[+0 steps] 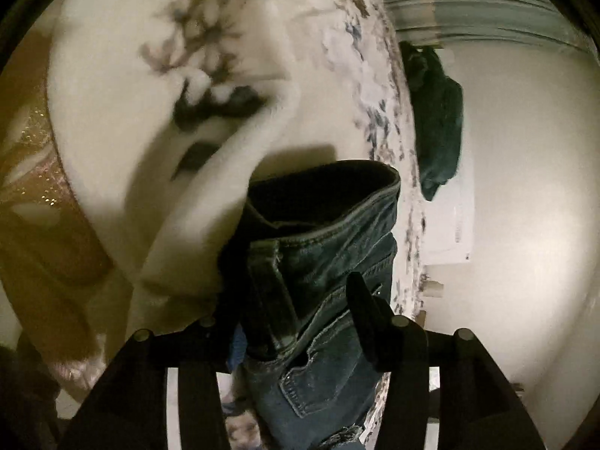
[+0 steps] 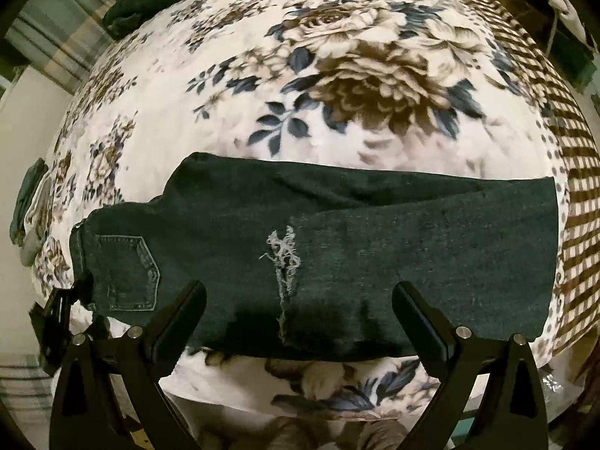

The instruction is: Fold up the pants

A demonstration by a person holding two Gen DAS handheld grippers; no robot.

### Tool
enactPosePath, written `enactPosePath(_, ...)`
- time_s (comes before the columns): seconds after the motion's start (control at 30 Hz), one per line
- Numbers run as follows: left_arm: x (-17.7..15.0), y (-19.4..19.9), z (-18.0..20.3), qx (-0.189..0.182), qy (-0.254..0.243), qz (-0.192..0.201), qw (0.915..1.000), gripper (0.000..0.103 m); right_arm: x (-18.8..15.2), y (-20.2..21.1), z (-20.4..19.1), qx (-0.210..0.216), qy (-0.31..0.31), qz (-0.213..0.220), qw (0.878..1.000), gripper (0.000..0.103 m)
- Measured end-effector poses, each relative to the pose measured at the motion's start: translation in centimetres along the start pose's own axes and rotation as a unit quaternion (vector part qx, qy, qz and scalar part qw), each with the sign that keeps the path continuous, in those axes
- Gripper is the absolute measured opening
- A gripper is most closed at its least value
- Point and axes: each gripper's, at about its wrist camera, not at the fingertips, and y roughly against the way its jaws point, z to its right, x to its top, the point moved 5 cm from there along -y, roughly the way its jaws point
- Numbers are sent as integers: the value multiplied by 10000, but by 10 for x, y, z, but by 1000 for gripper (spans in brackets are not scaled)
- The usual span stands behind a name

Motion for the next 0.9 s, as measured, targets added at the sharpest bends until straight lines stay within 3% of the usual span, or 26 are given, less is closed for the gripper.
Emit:
enactPosePath(0.23, 9, -28, 7, -66, -364, -179, 9992, 61, -1, -11, -30, -117, 479, -141, 9987, 101)
enactPosePath(0.4, 8, -28, 15, 217, -443, 50, 9988, 60, -1, -21, -46, -107, 541, -244, 9982, 101)
enactPosePath(0.43, 7, -30, 19, 266, -486, 63, 9984, 54, -1, -24, -49, -96, 538, -278, 9981, 101)
enactPosePath(0.47, 4, -28, 20, 232, -525, 69, 9983, 37, -1, -26, -52, -72, 535, -297, 9981, 101)
enactPosePath(0.5, 5, -28, 26, 150, -632, 78, 9979, 8, -2, -27, -55, -51, 544, -305, 9980, 101)
enactPosePath(0.57, 5, -31, 37, 368, -942, 108, 9948, 7, -2, -28, -61, -33, 601, -293, 9978, 101)
enactPosePath(0.67, 2, -26, 47, 416, -1190, 200, 9918, 6, -3, -26, -67, -17, 670, -266, 9974, 101)
enactPosePath(0.83, -7, 0, 76, 332, -1700, 459, 9838, 5, -3, -24, -66, -13, 695, -238, 9973, 101)
enactPosePath(0.9, -13, 4, 88, 214, -1919, 373, 9805, 5, -1, -22, -62, 6, 640, -210, 9977, 101)
